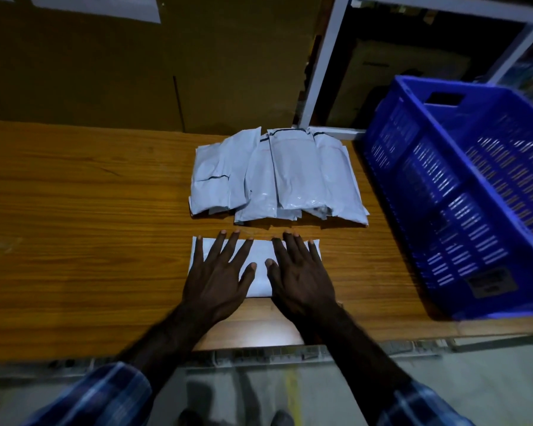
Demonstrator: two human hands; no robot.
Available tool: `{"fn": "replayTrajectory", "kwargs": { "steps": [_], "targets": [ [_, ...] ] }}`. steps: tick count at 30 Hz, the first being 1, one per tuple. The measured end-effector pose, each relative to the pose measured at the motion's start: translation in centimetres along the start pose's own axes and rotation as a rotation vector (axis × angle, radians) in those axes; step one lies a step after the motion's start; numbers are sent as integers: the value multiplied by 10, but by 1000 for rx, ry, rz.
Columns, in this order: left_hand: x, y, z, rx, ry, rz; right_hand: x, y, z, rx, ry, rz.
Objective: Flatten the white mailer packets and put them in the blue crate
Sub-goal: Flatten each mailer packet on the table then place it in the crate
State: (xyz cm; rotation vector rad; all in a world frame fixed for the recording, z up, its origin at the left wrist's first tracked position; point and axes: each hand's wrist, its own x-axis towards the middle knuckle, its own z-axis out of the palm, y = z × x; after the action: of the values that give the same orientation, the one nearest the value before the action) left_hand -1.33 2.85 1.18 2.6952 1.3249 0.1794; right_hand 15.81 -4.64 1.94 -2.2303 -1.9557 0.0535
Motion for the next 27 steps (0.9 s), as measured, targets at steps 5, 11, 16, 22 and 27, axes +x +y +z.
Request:
{"fn": "replayTrajectory", "kwargs": {
  "steps": [5,11,16,22,27],
  "targets": [
    [-1,-1,1,-24,28,-8,-2,-1,3,48,8,12],
    [0,-1,1,-6,36,4,-4,-1,6,37,31,13],
    [1,0,0,-7,10,-12,-4,0,8,37,23,12],
    [-10,-3,-7,18,-3,14,-18,-8,-6,95,-109,13],
    [-11,-6,-12,69,28,118,-27,-22,-4,10,-1,0]
  ]
}}
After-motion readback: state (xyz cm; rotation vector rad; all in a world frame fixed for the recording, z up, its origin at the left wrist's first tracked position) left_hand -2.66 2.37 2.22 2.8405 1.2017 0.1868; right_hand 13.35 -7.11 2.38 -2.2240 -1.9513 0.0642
